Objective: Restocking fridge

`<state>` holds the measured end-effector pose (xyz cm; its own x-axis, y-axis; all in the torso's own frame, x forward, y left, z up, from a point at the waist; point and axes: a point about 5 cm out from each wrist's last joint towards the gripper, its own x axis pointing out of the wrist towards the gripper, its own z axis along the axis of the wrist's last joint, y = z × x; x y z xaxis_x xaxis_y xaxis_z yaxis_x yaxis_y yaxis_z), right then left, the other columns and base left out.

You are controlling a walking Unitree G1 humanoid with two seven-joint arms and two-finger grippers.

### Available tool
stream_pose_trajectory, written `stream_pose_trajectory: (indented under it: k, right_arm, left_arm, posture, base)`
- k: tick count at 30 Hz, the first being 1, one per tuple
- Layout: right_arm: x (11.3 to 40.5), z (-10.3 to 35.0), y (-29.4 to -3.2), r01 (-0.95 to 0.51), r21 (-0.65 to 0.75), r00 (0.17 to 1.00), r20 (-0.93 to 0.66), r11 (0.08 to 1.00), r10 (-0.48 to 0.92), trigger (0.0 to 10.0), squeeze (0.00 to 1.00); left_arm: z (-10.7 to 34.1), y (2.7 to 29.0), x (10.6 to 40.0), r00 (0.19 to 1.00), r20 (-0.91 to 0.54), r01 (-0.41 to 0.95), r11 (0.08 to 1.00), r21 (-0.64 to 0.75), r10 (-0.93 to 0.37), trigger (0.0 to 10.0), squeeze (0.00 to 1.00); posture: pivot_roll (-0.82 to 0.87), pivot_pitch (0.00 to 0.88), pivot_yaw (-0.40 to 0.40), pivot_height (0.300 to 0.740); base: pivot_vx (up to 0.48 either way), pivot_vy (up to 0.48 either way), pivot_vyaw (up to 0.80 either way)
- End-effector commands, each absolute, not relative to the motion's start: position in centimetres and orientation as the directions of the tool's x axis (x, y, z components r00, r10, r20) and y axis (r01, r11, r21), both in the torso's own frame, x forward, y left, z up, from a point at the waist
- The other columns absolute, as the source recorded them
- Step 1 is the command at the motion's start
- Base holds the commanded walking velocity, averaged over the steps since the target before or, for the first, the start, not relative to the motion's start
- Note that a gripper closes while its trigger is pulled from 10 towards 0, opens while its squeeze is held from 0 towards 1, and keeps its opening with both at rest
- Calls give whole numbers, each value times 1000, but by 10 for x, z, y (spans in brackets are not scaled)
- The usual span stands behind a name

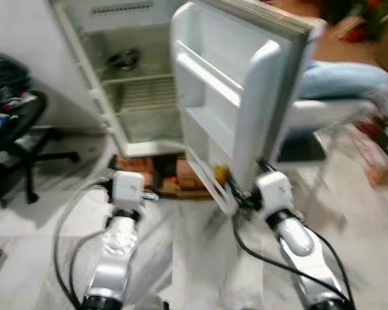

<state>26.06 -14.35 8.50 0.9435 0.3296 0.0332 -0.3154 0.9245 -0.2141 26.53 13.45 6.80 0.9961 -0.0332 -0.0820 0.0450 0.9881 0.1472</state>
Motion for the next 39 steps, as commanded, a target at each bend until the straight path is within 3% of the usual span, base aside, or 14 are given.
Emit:
stream_pose_trajectory:
  k: [1,10,23,39]
  right_arm:
    - [263,93,-129,-350,-202,926,71,915,370,10000,0]
    - [265,94,-127,-339,-213,929,78,916,362,10000,0]
    - [253,86,-124,-411,-163,905,42,897,423,10000,0]
    - [247,76,-124,-508,-148,861,-45,849,507,10000,0]
  left_arm:
    - [69,150,265,997,-81,3,985,172,11,10000,0]
    - [65,148,263,995,-104,10,985,170,8,10000,0]
    - [55,134,252,980,-178,112,985,135,-87,10000,0]
    - [56,134,252,978,-186,126,981,144,-98,10000,0]
  posture:
    - [14,44,36,740]
    - [16,48,41,740]
    - [16,63,45,740]
    - [11,67,51,740]
  base:
    - [412,0,444]
    - [332,-203,0]
    - [0,0,0]
    - [0,-354,0]
